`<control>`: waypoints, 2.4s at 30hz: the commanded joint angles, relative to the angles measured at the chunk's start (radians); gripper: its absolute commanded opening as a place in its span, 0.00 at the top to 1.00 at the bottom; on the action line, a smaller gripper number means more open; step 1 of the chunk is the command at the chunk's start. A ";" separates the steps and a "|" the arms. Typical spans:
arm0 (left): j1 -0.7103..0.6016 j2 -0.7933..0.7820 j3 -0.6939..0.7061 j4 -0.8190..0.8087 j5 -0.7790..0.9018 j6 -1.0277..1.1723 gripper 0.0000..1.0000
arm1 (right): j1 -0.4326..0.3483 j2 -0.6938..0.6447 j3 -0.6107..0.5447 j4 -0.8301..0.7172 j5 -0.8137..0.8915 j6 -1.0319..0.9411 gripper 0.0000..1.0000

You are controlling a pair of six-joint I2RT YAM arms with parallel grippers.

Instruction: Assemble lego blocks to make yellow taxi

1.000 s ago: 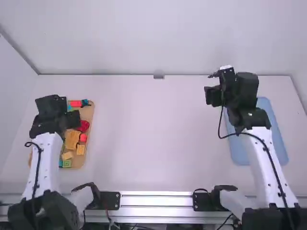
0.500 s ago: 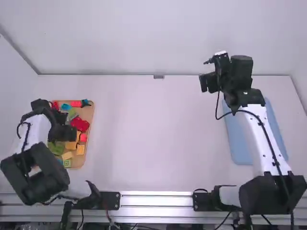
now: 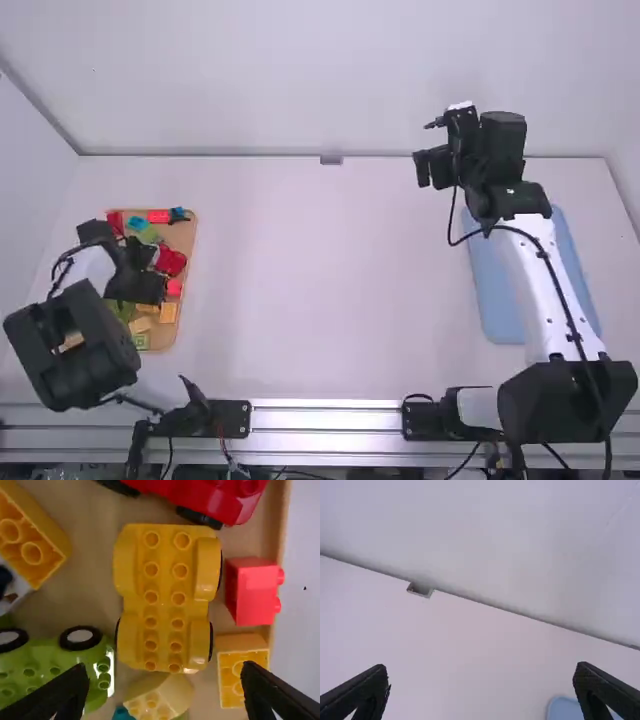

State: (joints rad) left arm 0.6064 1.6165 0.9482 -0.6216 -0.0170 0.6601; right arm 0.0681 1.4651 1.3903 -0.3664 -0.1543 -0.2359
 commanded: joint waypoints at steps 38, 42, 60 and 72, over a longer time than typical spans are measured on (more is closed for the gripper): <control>0.099 0.087 -0.099 0.167 0.159 0.089 0.24 | 0.115 0.007 0.035 0.057 -0.003 -0.060 0.02; 0.099 0.087 -0.133 0.213 0.183 0.089 0.24 | 0.115 0.007 0.035 0.056 -0.002 -0.061 0.02; 0.045 -0.110 0.060 0.027 0.272 -0.088 0.53 | 0.116 0.007 0.035 0.045 -0.003 -0.057 0.01; -0.586 -0.210 0.040 0.029 0.236 0.017 0.51 | 0.116 0.007 0.035 0.045 -0.002 -0.058 0.02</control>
State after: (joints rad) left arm 0.1143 1.3930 0.9939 -0.5991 0.2474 0.6567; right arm 0.1795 1.4651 1.3903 -0.3183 -0.1539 -0.2939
